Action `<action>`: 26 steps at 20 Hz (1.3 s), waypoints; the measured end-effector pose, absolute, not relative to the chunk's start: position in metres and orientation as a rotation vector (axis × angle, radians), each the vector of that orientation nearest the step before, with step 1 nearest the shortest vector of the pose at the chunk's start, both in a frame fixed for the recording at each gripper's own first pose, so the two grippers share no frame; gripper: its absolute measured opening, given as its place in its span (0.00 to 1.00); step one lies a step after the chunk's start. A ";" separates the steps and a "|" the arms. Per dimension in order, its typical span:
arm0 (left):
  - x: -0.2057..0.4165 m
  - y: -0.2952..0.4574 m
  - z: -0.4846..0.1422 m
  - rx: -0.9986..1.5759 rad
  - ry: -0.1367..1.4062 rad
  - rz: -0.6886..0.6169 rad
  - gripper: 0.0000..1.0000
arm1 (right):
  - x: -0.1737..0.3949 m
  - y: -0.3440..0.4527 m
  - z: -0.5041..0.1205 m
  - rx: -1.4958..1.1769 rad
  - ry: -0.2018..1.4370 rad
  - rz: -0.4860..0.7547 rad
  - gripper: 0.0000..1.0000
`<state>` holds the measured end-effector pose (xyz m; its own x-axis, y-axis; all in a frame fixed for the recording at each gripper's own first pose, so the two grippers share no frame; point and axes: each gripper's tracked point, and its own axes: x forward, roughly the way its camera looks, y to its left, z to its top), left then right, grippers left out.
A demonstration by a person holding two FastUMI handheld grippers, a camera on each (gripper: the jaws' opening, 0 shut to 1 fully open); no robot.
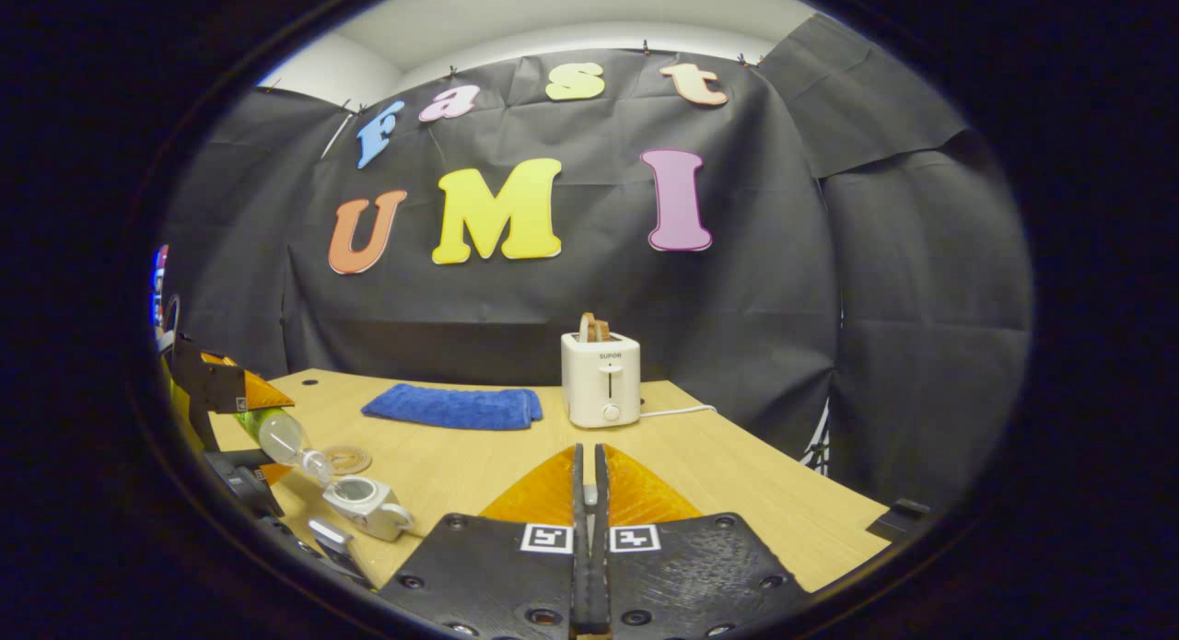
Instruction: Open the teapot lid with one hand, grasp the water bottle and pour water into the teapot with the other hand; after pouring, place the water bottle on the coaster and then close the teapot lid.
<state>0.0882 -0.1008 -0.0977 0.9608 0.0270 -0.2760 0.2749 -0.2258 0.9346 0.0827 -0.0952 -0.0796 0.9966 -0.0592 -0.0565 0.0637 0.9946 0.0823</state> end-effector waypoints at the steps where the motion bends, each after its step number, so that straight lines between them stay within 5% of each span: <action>1: 0.088 -0.104 -0.095 1.809 0.218 -0.234 0.76 | 0.083 -0.096 -0.078 0.083 0.048 -0.060 0.00; 26: 0.097 -0.098 -0.065 2.074 0.281 -0.199 0.76 | 0.078 -0.100 -0.075 0.121 0.051 -0.052 0.00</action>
<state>0.0968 -0.0977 -0.0653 0.9596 0.1174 -0.2557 0.2802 -0.4799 0.8314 0.0779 -0.1001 -0.0749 0.9973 -0.0487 -0.0545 0.0549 0.9913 0.1194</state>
